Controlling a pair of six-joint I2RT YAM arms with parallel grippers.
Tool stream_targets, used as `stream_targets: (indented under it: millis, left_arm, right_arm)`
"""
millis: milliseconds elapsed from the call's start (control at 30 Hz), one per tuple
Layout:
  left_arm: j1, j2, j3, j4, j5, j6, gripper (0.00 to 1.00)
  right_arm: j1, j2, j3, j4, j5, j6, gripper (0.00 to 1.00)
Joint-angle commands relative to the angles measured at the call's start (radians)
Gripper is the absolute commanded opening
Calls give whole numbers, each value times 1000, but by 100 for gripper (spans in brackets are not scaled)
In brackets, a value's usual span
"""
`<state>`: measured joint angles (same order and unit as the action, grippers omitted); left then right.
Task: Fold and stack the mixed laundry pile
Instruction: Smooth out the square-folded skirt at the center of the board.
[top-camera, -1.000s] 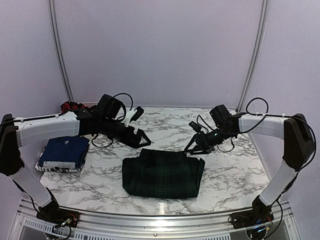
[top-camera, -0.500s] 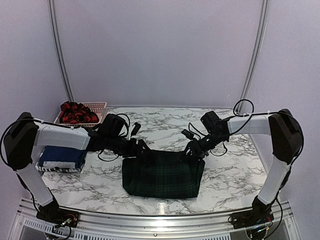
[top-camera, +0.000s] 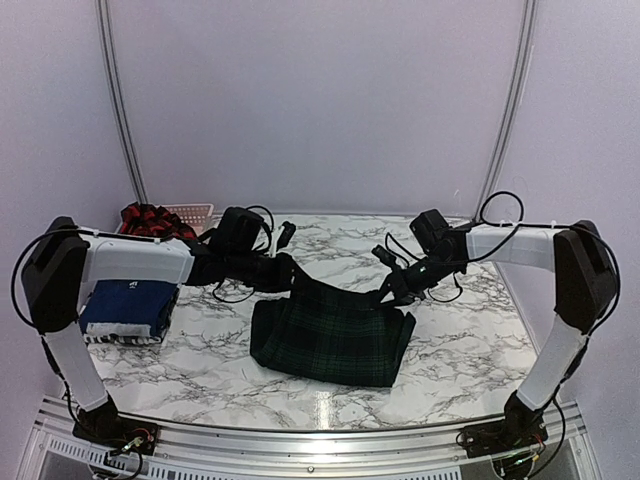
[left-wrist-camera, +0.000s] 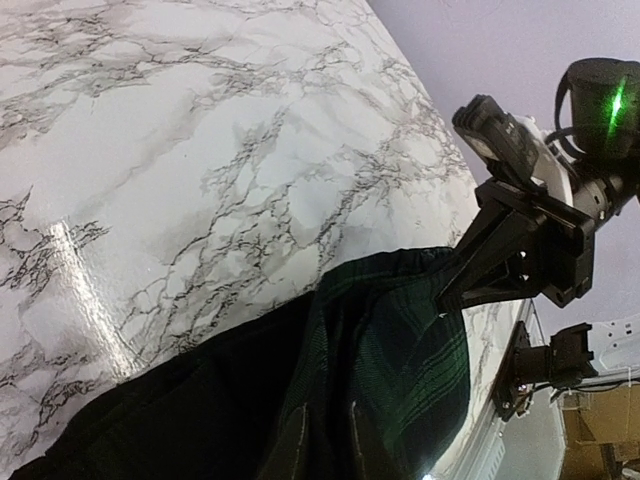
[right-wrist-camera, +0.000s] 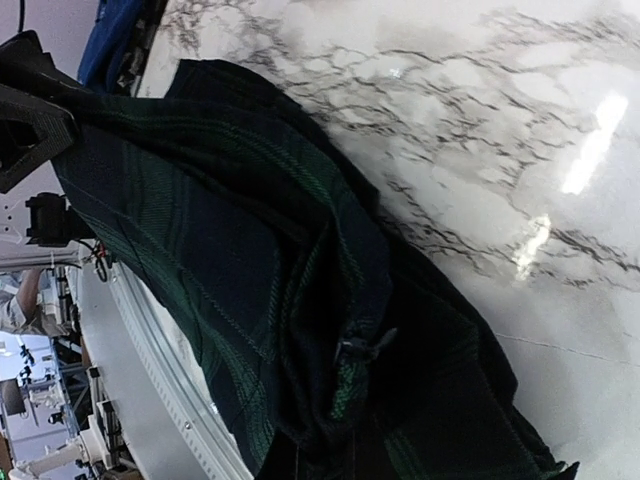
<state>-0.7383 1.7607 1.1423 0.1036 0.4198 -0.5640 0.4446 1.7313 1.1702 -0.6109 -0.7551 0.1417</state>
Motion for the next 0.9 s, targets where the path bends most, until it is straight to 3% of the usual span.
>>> stream_targets:
  millis: [0,200,433,500,567,600,633,733,867]
  left_arm:
    - [11,108,39,-37,-91,-35,16]
    - [27,287,181,-139,-174,-51,17]
    - [58,377,267,-253,-250,-24,19]
    - [63,349,273,-269,-253,11,36]
    - [62,261,259,-267,-279,59,71]
    - [59,209,247,-265,-290,90,94]
    - [55,150,235,-262,-297,128,98]
    - [47,-12,155,-211,-290,192,99]
    - [50,-174,-8,-34,-197,-23,99]
  right_arm:
    - [-30,37,-43,-16,145,-25,0]
    - [-29,193,-20,28,274,-10,0]
    - [-26,304,60,35,353,-22,0]
    - [-22,325,83,30,355,-29,0]
    - [-18,328,94,30,347,-31,0]
    - [-14,325,97,30,343,-30,0]
    - [-10,323,98,31,343,-32,0]
    - [7,312,101,42,333,-32,0]
    - [28,317,117,54,330,-28,0]
